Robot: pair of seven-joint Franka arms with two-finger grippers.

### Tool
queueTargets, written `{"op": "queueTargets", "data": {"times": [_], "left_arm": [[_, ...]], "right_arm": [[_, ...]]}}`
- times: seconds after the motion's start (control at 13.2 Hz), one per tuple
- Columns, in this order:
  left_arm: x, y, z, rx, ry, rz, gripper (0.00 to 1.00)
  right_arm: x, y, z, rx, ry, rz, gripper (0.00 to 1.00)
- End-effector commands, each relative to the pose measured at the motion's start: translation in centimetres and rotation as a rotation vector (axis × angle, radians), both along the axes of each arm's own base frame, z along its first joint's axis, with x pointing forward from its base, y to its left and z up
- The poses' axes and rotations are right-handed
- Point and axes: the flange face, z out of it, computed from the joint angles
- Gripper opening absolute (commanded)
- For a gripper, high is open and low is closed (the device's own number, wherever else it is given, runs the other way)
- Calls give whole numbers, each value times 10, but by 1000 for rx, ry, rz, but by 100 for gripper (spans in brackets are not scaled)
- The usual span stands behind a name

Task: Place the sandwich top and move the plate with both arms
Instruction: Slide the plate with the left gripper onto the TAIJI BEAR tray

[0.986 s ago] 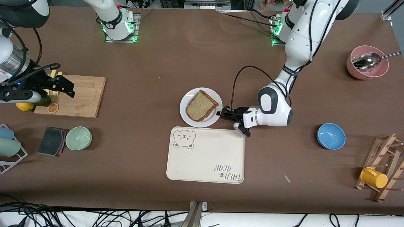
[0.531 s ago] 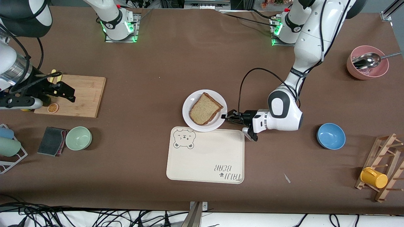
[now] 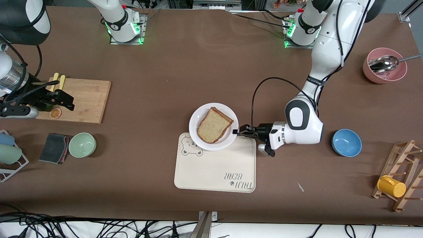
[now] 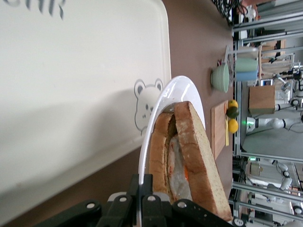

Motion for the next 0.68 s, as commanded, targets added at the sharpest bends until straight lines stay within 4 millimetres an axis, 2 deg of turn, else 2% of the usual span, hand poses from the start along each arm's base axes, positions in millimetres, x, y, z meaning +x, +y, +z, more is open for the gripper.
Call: {"op": "queueTargets", "data": {"times": [0.0, 0.23, 0.46, 0.61], "left_arm": [[38, 11, -9, -49, -19, 65, 0], [50, 30, -23, -11, -57, 137, 0], [50, 32, -40, 11, -58, 157, 0], [48, 31, -48, 14, -67, 150, 0]], "right_arm": [[2, -2, 8, -15, -12, 22, 100], [3, 2, 6, -14, -14, 19, 100], [10, 8, 5, -15, -47, 24, 100], [10, -1, 4, -7, -43, 29, 100]]}}
